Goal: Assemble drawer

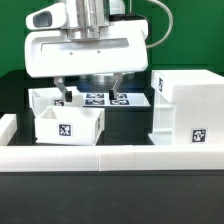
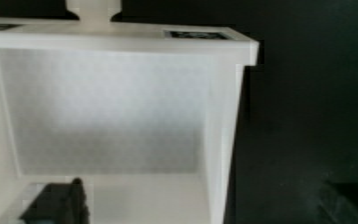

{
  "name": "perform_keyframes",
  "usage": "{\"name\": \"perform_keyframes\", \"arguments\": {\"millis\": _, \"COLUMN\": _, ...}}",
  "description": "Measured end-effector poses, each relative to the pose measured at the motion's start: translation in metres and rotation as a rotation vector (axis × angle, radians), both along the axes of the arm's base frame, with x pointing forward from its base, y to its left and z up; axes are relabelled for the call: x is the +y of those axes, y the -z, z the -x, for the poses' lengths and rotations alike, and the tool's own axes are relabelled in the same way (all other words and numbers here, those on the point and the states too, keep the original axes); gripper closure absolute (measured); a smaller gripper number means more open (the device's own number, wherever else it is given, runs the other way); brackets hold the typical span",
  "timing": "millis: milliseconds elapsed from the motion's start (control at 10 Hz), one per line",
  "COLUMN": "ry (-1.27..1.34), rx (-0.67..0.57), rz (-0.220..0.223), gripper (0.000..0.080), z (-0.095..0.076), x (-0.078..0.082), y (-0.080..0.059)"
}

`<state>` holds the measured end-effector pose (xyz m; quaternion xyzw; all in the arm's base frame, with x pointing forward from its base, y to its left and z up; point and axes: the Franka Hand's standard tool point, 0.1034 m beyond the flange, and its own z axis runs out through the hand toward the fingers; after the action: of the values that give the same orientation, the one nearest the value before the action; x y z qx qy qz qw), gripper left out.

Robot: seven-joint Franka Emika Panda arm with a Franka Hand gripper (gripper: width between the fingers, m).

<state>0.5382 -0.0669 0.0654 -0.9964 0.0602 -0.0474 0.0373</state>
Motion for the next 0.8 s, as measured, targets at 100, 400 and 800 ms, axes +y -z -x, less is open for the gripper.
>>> {"name": "perform_keyframes", "arguments": {"millis": 100, "ry": 0.0, "rx": 0.002, "rz": 0.0, "gripper": 0.015, "z": 0.001, "x": 0.0, "y": 0.001}}
{"name": "perform_keyframes", "arguments": {"millis": 400, "ry": 0.009, "rx": 0.005, "rz": 0.032, "gripper": 0.015, "z": 0.009, "x": -0.004, "y": 0.035}}
{"name": "perform_keyframes", "arguments": {"millis": 800, "ry": 0.007, "rx": 0.013, "rz": 0.053, "gripper": 0.015, "z": 0.016, "x": -0.007, "y": 0.058}}
